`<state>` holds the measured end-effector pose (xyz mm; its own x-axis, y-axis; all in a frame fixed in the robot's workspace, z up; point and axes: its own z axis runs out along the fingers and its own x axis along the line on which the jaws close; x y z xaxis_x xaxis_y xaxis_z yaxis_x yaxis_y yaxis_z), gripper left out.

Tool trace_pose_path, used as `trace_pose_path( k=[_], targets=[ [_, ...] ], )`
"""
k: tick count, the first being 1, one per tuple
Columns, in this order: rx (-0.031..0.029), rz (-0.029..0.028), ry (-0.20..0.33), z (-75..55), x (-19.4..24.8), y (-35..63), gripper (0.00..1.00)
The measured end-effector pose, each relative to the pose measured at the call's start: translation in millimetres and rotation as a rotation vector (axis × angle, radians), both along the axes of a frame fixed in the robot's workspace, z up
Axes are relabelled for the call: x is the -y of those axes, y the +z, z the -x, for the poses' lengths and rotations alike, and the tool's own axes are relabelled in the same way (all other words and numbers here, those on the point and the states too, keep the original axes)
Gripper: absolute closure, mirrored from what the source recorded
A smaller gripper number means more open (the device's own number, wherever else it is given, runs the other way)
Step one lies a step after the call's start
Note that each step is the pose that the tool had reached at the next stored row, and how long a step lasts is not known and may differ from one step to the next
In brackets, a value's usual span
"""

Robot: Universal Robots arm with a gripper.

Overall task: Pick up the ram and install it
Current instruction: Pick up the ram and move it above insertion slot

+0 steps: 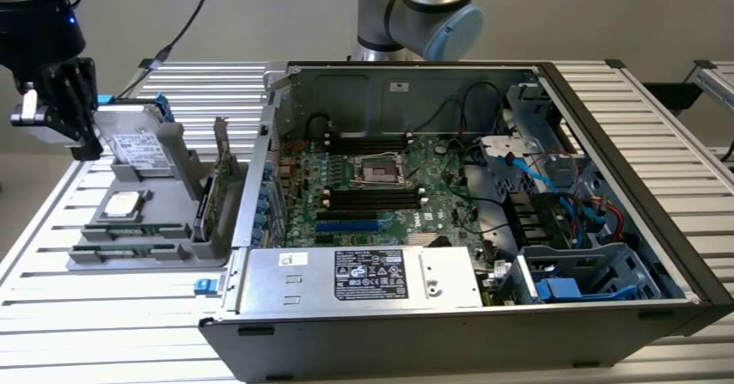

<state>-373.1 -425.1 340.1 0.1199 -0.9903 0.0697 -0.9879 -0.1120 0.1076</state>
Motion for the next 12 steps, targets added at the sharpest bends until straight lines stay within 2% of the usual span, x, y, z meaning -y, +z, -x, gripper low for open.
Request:
trace_pose_path(
  k=[3,4,5,9,12],
  targets=[
    [0.0,0.0,0.0,0.0,0.0,0.0,0.64],
    [0.0,0.0,0.0,0.0,0.0,0.0,0.64],
    [0.0,0.0,0.0,0.0,0.0,0.0,0.58],
    [0.0077,0.0001,0.0,7.9,0.5,-4.3,0.58],
    [0.0191,0.0,0.0,11.7,4.4,-7.1,0.58]
  ],
)
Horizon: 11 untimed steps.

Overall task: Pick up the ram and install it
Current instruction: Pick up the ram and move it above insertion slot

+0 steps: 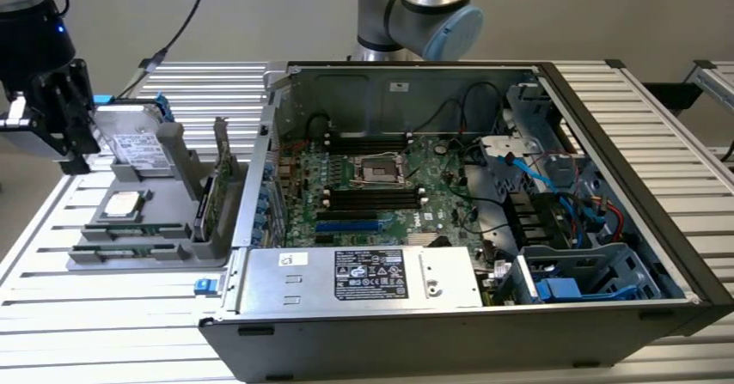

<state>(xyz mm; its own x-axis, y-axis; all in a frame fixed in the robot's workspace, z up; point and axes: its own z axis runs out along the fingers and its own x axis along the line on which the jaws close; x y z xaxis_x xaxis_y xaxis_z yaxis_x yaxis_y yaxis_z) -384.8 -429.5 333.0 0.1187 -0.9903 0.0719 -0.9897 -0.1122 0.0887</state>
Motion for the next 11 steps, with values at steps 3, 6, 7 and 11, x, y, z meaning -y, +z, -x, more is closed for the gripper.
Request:
trace_pose_path(
  k=[3,6,7,11],
  targets=[
    [0.014,0.0001,0.0,0.1,6.5,-2.6,0.58],
    [0.0278,0.0001,0.0,0.1,12.9,-5.7,0.58],
    [0.0307,0.0,0.0,0.1,14.2,-7.0,0.58],
    [0.0328,0.0001,0.0,0.1,16.0,-14.1,0.58]
  ],
)
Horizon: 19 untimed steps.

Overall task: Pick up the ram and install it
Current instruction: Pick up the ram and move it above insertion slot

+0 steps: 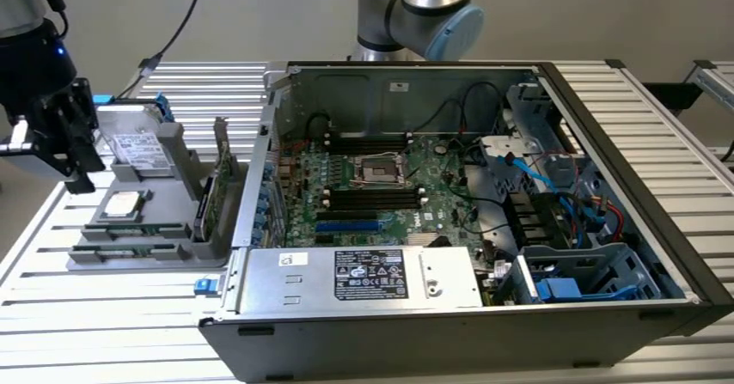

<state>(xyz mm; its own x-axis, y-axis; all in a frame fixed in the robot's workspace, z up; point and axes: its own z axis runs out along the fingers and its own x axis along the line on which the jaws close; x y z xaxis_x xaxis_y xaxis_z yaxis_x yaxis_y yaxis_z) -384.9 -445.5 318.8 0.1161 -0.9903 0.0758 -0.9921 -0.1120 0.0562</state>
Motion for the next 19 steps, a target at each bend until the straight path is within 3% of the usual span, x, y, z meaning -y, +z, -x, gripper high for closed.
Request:
trace_pose_path(
  k=[19],
  targets=[
    [0.0,-0.0001,0.0,0.0,6.3,-34.6,0.58]
  ],
)
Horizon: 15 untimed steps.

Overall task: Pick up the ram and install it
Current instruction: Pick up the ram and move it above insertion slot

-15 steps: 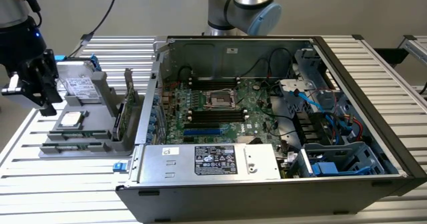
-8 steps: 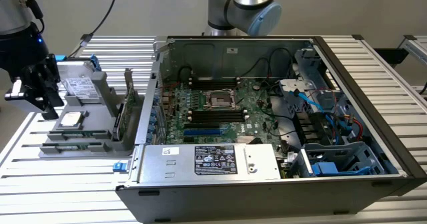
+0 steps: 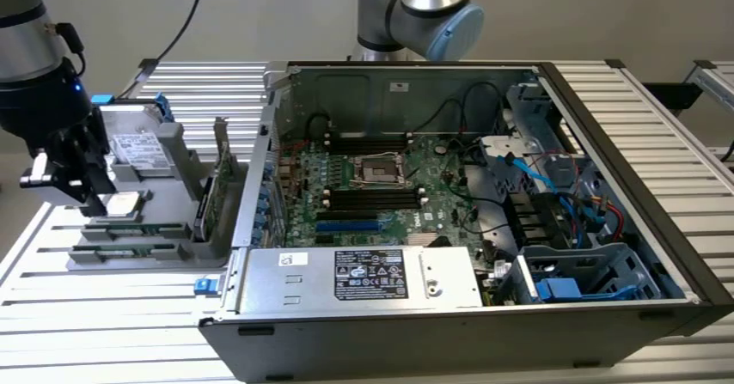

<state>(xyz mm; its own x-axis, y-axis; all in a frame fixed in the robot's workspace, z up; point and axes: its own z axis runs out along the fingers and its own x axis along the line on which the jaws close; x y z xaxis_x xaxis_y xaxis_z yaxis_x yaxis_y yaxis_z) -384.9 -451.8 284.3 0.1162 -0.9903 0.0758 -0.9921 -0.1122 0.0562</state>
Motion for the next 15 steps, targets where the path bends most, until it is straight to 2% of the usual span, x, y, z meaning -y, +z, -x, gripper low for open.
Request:
trace_pose_path(
  k=[6,15],
  targets=[
    [-0.0001,0.0001,0.0,0.0,2.9,-10.8,0.58],
    [0.0,0.0001,0.0,-5.4,4.1,-27.3,0.58]
  ],
)
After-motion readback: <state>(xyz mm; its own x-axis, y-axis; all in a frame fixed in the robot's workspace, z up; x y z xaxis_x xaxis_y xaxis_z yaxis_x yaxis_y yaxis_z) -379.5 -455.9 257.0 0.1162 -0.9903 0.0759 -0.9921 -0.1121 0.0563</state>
